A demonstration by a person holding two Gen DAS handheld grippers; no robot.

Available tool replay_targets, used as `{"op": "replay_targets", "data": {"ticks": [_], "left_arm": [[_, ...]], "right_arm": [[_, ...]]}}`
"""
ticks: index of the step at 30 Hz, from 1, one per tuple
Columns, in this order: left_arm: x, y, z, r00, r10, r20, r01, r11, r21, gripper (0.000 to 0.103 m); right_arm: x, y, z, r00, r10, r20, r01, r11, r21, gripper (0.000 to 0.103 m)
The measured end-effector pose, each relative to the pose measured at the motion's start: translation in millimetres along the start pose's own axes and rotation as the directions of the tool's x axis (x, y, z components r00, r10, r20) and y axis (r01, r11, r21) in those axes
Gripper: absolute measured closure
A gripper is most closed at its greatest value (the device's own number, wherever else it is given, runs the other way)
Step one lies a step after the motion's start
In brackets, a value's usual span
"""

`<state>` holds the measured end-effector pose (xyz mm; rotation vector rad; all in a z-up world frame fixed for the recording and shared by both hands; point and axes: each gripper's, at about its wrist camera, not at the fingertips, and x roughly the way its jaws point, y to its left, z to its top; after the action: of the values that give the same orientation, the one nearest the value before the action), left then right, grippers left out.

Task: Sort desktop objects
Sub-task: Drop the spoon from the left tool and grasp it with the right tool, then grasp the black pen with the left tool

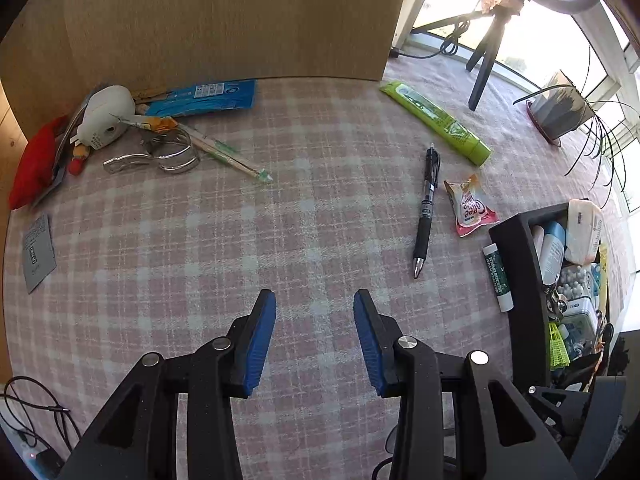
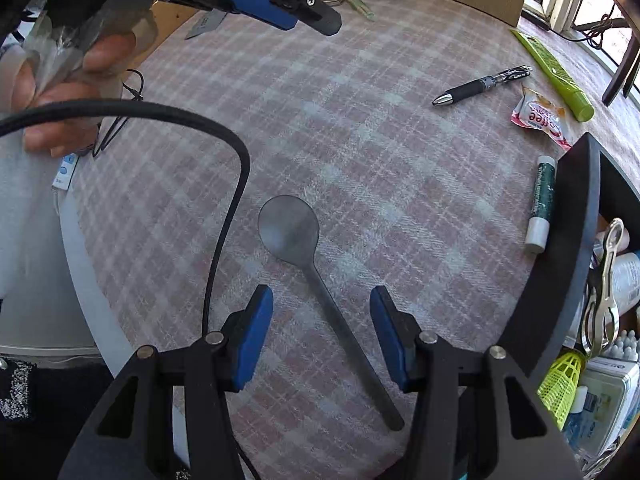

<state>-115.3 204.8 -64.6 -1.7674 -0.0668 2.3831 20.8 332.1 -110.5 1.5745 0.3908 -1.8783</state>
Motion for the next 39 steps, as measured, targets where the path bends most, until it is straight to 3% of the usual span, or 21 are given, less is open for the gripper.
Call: {"op": "replay_targets", "data": {"ticks": [3, 6, 8, 10, 14, 21, 31, 35, 38, 39], "left_arm": [[7, -10, 9, 1.0, -0.008, -0.009, 0.008, 0.999, 0.038, 0.066], [17, -23, 22, 1.0, -0.007, -0.013, 0.008, 0.997, 0.077, 0.066], [25, -32, 31, 1.0, -0.007, -0.016, 0.009, 0.995, 0.104, 0.066], [36, -43, 41, 1.0, -0.006, -0.024, 0.009, 0.991, 0.136, 0.066], [61, -69, 55, 0.999, 0.005, -0.044, 0.004, 0.976, 0.217, 0.066], [86, -101, 72, 0.998, 0.048, -0.034, -0.035, 0.949, 0.315, 0.067], [63, -107, 69, 0.996, -0.08, -0.039, 0.089, 0.94, 0.328, 0.063], [74, -120, 67, 0.999, -0.031, -0.043, 0.045, 0.927, 0.373, 0.063], [86, -125, 68, 0.998, -0.005, -0.06, 0.027, 0.925, 0.379, 0.073], [85, -127, 68, 0.999, 0.01, -0.03, 0.003, 0.921, 0.389, 0.078]], "right_arm": [[2, 3, -4, 0.999, -0.025, 0.023, 0.025, 1.0, -0.01, 0.059], [0, 0, -4, 0.994, -0.098, 0.052, 0.098, 0.995, 0.006, 0.077], [-1, -12, -2, 0.992, -0.11, 0.068, 0.104, 0.991, 0.087, 0.092], [-4, -29, 0, 0.992, -0.096, 0.087, 0.078, 0.979, 0.189, 0.096], [-8, -52, 3, 0.99, -0.069, 0.121, 0.021, 0.934, 0.356, 0.096], [-14, -64, 4, 0.986, -0.074, 0.152, -0.007, 0.881, 0.472, 0.095], [-23, -67, 1, 0.987, -0.068, 0.148, -0.018, 0.857, 0.514, 0.095], [-26, -67, 2, 0.987, -0.068, 0.146, -0.017, 0.858, 0.514, 0.095], [-28, -65, 2, 0.986, -0.073, 0.148, -0.014, 0.857, 0.515, 0.095], [-28, -65, 2, 0.986, -0.074, 0.151, -0.015, 0.857, 0.516, 0.095]]}}
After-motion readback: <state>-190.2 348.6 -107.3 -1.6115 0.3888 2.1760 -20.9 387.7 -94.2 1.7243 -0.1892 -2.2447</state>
